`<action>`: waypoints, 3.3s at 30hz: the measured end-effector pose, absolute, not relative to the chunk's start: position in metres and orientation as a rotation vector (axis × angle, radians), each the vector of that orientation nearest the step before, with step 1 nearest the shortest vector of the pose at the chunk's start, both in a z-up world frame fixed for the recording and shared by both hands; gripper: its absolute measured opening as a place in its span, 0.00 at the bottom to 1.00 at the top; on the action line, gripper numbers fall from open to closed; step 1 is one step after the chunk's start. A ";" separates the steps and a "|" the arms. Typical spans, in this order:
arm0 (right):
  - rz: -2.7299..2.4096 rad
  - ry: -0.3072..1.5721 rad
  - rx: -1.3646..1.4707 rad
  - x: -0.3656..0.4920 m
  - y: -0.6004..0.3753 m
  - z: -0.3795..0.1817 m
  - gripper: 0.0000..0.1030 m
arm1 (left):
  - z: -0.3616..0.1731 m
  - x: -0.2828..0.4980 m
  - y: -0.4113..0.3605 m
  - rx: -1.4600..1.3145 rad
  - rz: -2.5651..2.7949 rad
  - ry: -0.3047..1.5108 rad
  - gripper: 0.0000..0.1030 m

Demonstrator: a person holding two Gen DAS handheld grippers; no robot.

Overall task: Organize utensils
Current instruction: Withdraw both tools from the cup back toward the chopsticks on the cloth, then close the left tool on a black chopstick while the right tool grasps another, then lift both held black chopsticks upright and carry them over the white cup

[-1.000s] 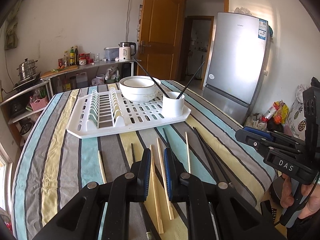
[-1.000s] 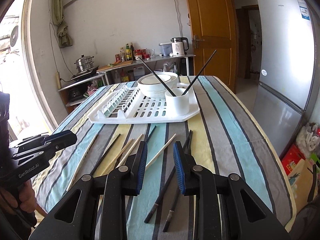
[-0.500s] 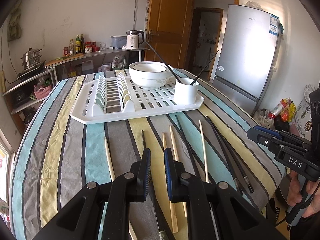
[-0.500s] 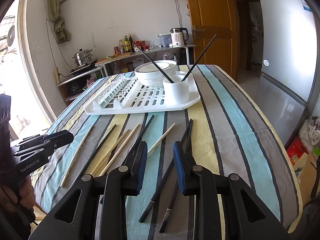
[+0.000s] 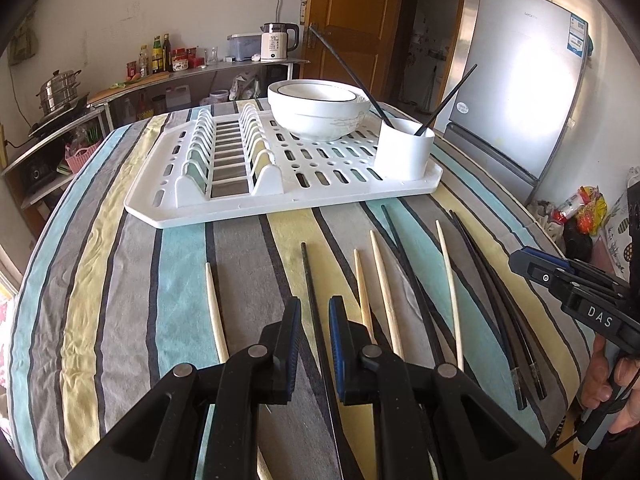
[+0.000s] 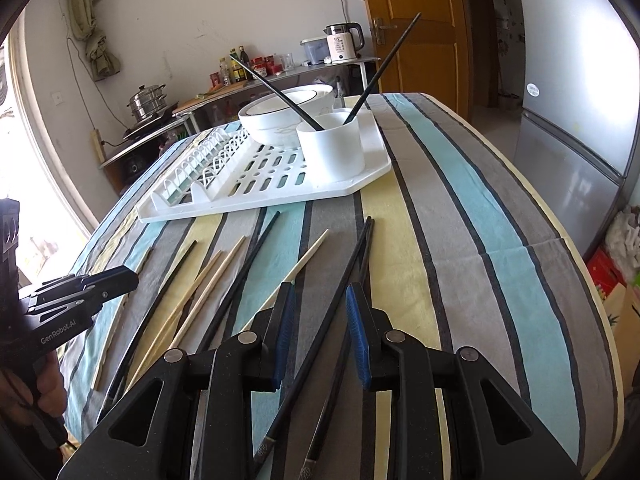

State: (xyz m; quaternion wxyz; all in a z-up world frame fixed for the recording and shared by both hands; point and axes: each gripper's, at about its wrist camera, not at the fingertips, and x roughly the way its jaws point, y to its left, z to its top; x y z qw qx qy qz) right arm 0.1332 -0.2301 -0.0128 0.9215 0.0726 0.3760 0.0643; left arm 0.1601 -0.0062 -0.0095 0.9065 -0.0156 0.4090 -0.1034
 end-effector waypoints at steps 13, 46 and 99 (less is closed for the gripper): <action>0.123 0.879 0.163 0.184 -0.232 -0.038 0.20 | -0.027 0.192 -0.006 -0.049 -0.214 0.925 0.13; 0.044 0.912 0.017 0.209 -0.221 -0.043 0.08 | -0.039 0.203 -0.029 0.102 -0.168 0.907 0.13; 0.225 0.526 0.101 0.117 -0.218 0.099 0.05 | 0.127 0.132 0.002 -0.054 -0.289 0.567 0.03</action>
